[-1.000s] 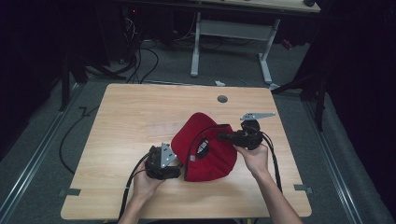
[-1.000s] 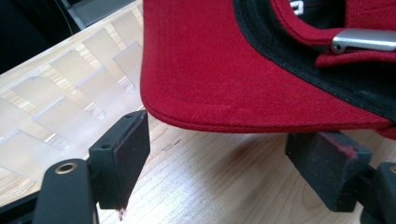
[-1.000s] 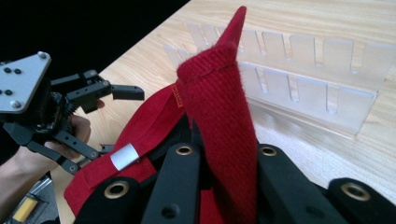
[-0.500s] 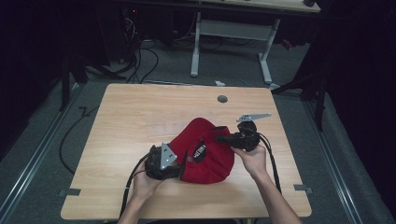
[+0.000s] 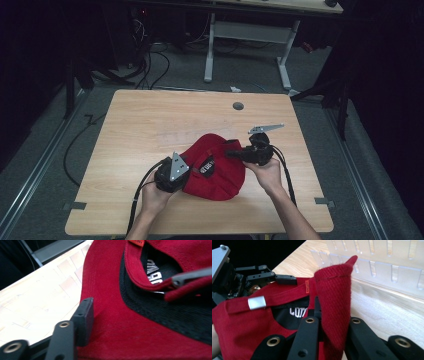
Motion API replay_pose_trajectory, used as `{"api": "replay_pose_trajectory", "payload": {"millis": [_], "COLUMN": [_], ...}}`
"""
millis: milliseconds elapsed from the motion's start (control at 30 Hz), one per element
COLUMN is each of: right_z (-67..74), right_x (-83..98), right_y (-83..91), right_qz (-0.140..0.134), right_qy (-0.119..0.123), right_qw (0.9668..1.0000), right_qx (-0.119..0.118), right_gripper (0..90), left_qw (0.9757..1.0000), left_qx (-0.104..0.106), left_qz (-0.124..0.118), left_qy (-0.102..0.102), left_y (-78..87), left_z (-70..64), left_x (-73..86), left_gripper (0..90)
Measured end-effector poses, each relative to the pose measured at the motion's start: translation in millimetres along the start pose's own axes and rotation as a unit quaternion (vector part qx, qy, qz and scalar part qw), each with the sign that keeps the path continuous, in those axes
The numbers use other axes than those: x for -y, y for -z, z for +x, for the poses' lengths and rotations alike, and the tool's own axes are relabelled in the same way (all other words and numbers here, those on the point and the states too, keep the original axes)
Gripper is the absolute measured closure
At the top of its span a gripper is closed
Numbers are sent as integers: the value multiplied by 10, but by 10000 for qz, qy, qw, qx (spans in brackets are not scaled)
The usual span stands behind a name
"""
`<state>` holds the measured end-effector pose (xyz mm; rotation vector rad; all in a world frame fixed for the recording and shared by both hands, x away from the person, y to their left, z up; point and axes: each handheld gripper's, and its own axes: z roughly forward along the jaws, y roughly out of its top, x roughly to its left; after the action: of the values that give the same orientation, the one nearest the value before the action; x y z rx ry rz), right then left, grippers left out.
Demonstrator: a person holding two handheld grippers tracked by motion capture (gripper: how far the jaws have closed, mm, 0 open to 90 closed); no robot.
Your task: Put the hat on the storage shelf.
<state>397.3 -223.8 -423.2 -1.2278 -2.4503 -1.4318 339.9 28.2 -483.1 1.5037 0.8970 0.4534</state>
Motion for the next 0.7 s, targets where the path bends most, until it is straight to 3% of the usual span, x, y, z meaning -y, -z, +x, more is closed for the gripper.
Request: {"api": "replay_pose_trajectory", "payload": {"millis": [167, 367, 700], "right_z": [-25, -42, -99], "right_x": [1, -12, -16], "right_y": [9, 1, -59], "right_qz": [-33, -144, -258], "right_qy": [-17, -61, -153], "right_qw": [10000, 9999, 9995], "right_qx": [-81, -64, 23], "right_gripper": [843, 825, 722], "left_qw": [9995, 9983, 9963], "left_qx": [214, 483, 645], "left_qz": [218, 316, 566], "left_qy": [81, 79, 65], "left_y": [78, 134, 213], "left_z": [-13, -45, -43], "left_x": [-116, -187, -224], "left_gripper": [597, 704, 815]}}
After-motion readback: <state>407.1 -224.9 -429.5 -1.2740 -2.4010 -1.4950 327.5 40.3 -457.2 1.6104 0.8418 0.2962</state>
